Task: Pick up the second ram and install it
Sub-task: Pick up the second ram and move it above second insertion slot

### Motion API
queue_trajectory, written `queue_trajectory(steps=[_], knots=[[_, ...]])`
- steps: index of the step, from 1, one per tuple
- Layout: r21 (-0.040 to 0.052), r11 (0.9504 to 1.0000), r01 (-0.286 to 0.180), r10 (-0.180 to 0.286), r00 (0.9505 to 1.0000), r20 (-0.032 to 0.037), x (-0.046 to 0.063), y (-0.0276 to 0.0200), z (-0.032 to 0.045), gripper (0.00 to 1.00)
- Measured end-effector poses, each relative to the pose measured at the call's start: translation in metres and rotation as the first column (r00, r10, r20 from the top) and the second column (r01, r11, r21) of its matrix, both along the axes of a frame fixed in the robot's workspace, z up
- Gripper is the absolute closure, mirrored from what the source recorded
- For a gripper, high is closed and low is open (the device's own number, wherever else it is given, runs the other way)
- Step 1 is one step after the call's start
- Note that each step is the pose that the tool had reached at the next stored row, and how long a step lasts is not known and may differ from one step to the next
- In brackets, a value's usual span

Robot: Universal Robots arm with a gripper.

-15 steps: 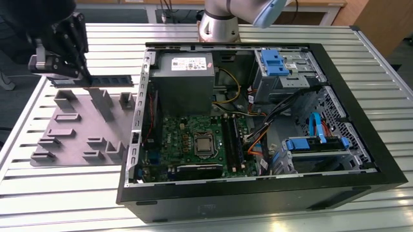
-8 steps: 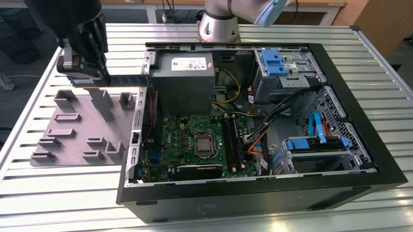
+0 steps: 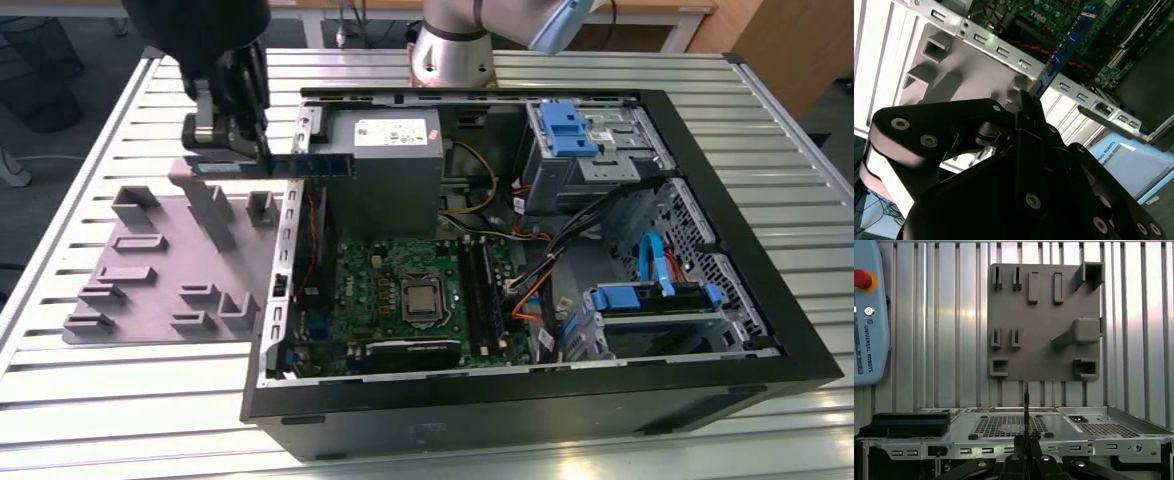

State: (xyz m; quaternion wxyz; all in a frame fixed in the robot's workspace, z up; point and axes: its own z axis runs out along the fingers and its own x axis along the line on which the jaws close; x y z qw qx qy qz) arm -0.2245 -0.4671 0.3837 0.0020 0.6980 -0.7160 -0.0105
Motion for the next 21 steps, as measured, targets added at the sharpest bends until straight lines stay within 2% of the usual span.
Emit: queue_trajectory(steps=[7,14,21], knots=[[0.0,1.0,0.0,0.0,1.0,0.0,0.028,0.0,-0.0001,0.86],[0.0,1.0,0.0,0.0,1.0,0.0,0.032,0.0001,-0.0001,0.86],[-0.0001,1.0,0.0,0.0,1.0,-0.0001,0.051,0.0,-0.0001,0.86]])
